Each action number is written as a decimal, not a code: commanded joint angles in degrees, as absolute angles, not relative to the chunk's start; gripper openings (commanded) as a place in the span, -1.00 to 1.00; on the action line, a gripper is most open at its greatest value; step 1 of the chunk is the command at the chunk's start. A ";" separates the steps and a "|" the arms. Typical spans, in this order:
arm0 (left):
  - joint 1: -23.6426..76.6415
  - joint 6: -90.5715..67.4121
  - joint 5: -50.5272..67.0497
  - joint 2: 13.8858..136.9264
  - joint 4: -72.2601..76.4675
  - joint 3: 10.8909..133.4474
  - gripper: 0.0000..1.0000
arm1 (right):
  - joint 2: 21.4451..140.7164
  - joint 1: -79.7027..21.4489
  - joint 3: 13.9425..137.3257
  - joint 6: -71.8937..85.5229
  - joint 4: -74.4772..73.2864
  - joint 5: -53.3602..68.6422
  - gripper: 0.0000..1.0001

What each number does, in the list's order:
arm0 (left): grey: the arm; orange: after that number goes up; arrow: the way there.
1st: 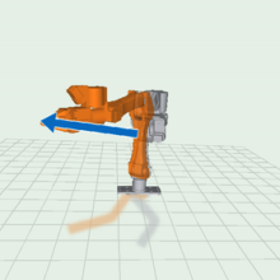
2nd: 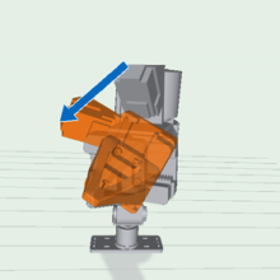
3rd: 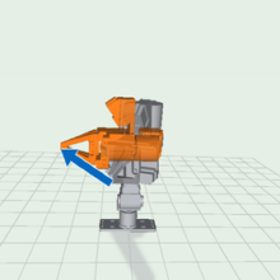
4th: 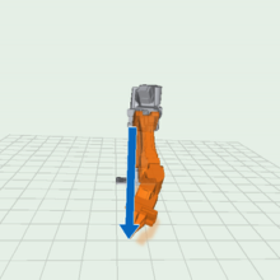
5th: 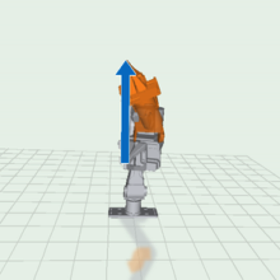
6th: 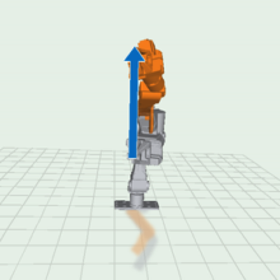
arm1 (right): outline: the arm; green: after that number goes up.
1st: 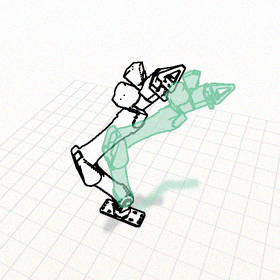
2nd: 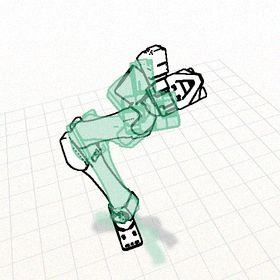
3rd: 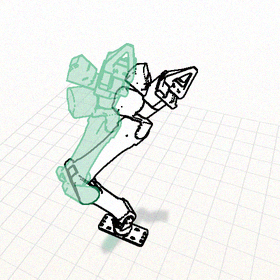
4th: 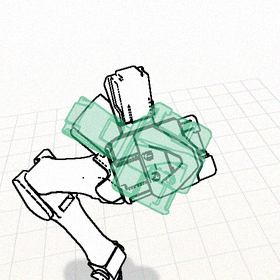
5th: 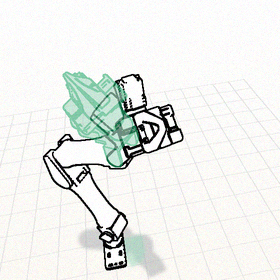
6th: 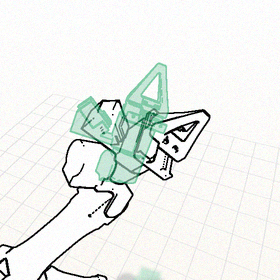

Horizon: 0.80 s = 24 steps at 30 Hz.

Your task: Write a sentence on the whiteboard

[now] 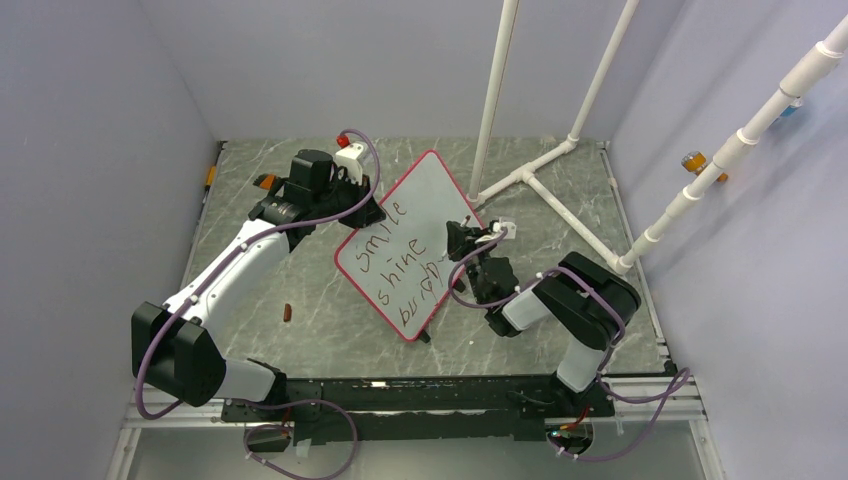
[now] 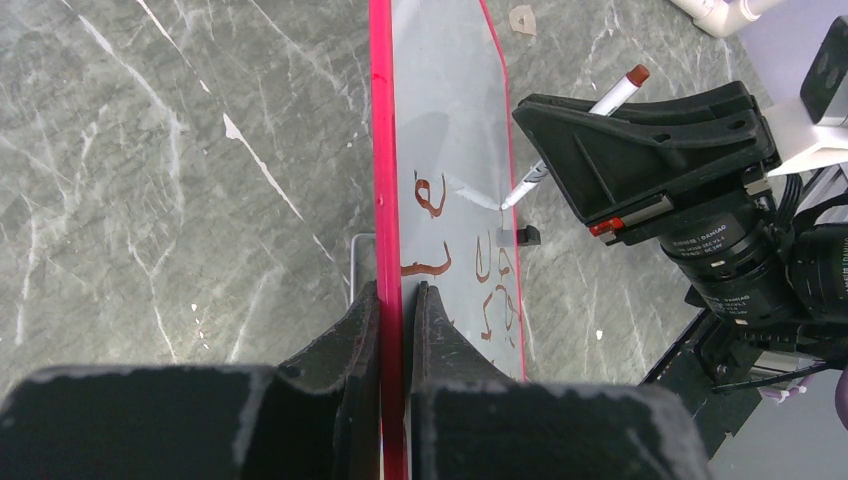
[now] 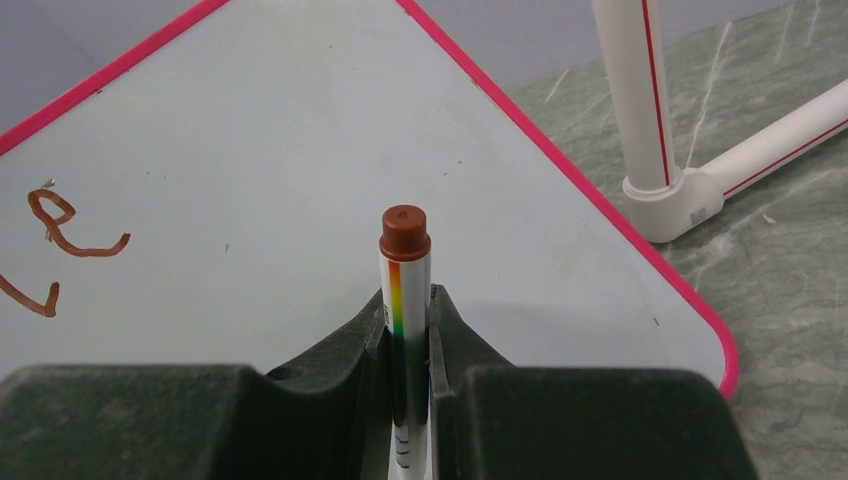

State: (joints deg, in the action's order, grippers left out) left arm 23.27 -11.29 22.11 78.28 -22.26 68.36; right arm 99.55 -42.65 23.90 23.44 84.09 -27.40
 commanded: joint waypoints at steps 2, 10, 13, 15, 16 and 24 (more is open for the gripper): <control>23.20 -6.36 18.46 78.31 -20.70 68.50 -1.00 | 96.47 -42.40 24.43 22.95 86.56 -26.02 -1.00; 23.20 -6.41 18.72 77.74 -20.74 68.38 -1.00 | 94.53 -42.49 24.61 24.31 85.70 -25.07 -1.00; 23.16 -6.39 18.48 77.46 -20.74 68.21 -1.00 | 95.48 -42.43 25.71 24.26 85.32 -24.99 -1.00; 23.20 -6.29 18.48 77.44 -20.65 68.17 -1.00 | 96.66 -42.49 26.41 24.31 85.25 -24.80 -1.00; 23.20 -6.31 18.57 77.43 -20.65 68.19 -1.00 | 97.19 -42.50 26.64 24.36 85.29 -24.83 -1.00; 23.20 -6.32 18.76 77.61 -20.64 68.21 -1.00 | 99.27 -42.47 26.36 24.84 85.18 -25.08 -1.00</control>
